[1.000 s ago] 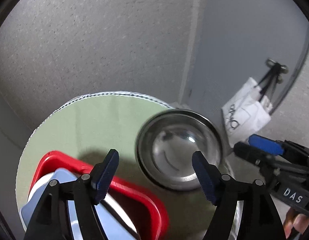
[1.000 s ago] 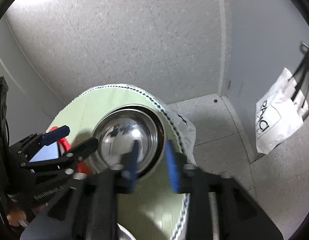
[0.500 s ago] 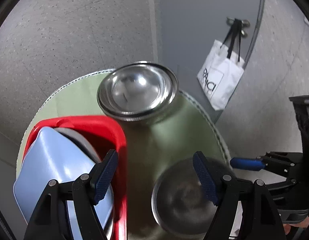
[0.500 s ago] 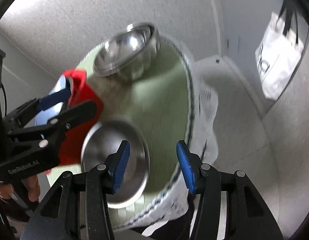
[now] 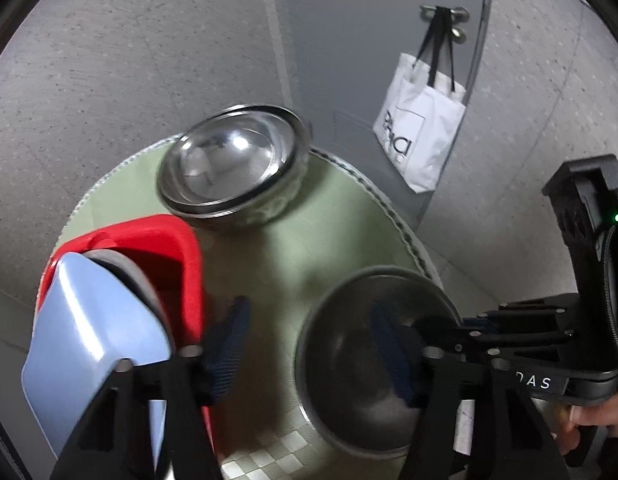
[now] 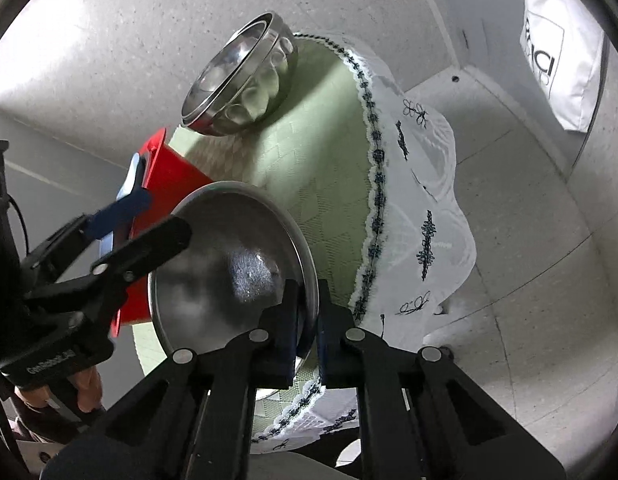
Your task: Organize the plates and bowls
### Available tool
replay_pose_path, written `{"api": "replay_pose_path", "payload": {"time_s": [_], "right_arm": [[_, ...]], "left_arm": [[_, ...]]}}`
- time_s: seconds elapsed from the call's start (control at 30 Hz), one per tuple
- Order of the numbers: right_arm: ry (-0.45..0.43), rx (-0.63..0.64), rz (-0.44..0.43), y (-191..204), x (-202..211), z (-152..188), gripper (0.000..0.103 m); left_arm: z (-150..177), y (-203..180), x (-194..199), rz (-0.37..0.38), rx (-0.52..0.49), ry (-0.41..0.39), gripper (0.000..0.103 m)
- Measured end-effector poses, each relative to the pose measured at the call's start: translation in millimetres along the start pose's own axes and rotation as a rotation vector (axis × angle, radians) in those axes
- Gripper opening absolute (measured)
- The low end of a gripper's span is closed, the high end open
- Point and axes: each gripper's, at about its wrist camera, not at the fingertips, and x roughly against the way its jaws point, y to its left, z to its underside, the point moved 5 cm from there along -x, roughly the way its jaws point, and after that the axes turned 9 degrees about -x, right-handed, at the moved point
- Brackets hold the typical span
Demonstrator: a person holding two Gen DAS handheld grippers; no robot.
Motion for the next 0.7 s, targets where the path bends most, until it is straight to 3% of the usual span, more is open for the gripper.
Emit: {"api": "replay_pose_path", "payload": {"time_s": [0.07, 0.17, 0.47, 0.7], "right_arm": [[-0.001, 0.001, -0.009, 0.5, 1.5, 0.2, 0.007], [-0.006, 0.005, -0.014, -4.6, 5.4, -1.4, 0.006], [-0.08, 0.049, -0.008, 10.5, 30.6, -36.4, 0.006], [-0.176, 0.18, 0.018, 61.0, 51.6, -103.0, 0.006]], "left_arm": [[0.5, 0.4, -4.0, 0.028, 0.0, 0.019, 0.025], [-2.4, 4.1, -10.3, 0.028, 0.006, 0.032, 0.016], [-38.2, 24.8, 4.5, 0.043, 0.063, -0.064, 0.015], [-81.8, 73.8, 27.6, 0.007, 0.144, -0.183, 0.015]]}}
